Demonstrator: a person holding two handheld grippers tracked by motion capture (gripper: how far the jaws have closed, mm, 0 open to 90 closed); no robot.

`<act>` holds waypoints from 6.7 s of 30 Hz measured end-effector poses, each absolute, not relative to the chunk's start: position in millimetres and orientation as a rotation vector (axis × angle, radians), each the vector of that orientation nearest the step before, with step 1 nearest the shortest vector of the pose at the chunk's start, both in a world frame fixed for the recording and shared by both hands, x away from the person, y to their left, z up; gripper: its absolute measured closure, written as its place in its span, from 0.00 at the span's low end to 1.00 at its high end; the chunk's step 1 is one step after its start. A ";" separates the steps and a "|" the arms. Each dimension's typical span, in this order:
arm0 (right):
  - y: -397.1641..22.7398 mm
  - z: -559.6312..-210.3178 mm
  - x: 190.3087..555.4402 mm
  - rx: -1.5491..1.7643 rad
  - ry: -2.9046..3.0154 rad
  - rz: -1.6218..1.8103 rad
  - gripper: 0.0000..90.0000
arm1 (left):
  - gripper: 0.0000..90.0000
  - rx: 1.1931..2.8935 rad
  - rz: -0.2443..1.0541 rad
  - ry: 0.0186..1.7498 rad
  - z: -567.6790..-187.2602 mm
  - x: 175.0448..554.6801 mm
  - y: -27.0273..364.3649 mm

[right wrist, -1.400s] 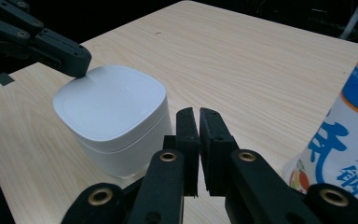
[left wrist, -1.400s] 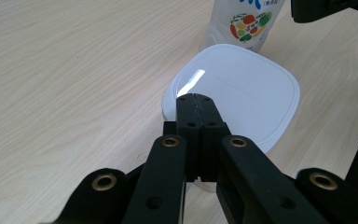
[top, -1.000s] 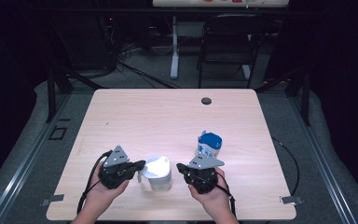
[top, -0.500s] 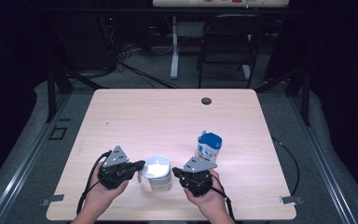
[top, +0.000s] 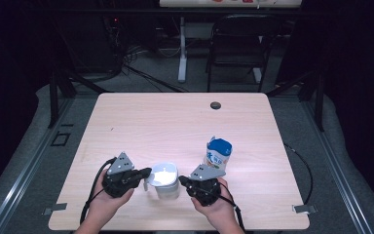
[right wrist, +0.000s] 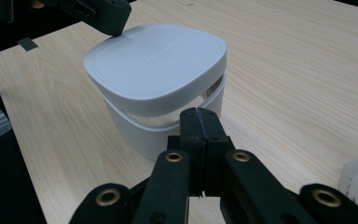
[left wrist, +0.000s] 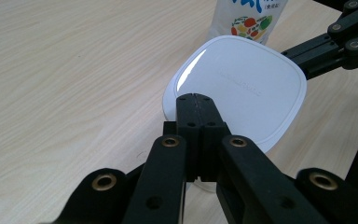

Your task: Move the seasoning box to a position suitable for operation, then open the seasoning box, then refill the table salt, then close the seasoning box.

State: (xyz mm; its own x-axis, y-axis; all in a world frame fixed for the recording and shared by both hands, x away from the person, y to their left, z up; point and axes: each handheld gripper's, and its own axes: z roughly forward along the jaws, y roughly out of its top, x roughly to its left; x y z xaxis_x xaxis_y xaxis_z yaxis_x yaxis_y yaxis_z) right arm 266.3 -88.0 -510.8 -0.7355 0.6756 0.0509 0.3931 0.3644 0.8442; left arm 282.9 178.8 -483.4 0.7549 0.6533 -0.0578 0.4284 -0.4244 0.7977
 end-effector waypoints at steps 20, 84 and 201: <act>-84.4 -510.0 265.7 0.917 2.352 1.299 1.00 | 1.00 2.085 0.334 0.812 -483.2 282.3 179.6; -61.5 -489.4 271.6 0.824 2.358 1.364 1.00 | 0.78 1.987 0.369 1.008 -484.3 265.7 244.4; -109.0 -452.9 268.3 0.853 2.102 1.468 0.58 | 0.64 2.115 0.257 0.888 -528.7 274.7 212.7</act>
State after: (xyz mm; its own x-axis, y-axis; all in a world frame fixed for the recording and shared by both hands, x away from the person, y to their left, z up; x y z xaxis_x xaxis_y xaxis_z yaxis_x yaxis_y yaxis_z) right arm 268.3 -109.0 -452.9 -0.7154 0.6987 -0.0043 0.2365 0.2480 0.9394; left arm 274.7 212.7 -528.7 0.7319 0.6718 -0.1142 0.5072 -0.4251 0.7497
